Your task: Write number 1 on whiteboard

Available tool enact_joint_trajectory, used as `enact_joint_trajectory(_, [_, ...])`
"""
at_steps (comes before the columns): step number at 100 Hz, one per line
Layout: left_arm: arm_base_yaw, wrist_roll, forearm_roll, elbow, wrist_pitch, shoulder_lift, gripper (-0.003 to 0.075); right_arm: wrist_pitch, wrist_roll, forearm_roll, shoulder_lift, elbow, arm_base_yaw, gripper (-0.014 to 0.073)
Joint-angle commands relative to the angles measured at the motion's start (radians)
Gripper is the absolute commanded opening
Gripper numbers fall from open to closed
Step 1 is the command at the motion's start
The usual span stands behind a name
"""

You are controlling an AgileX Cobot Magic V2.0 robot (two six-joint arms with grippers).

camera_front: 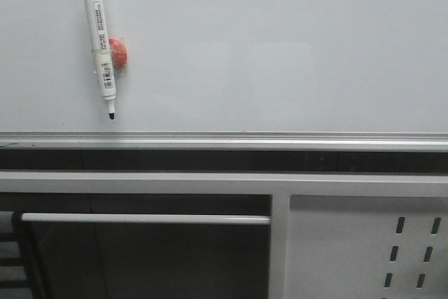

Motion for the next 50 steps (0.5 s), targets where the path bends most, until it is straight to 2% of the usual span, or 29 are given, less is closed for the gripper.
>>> enact_joint_trajectory(1, [0.003,0.001,-0.013,0.022,-0.058,-0.026,-0.0018,-0.021,-0.006,0.003,-0.020,0.029,-0.005,-0.0079])
enact_joint_trajectory(37, [0.003,0.001,-0.013,0.022,-0.058,-0.026,-0.0018,-0.021,-0.006,0.003,-0.020,0.029,-0.005,-0.0079])
enact_joint_trajectory(50, [0.003,0.001,0.031,0.022,-0.058,-0.026,-0.0018,-0.021,-0.006,0.003,-0.020,0.029,-0.005,-0.0079])
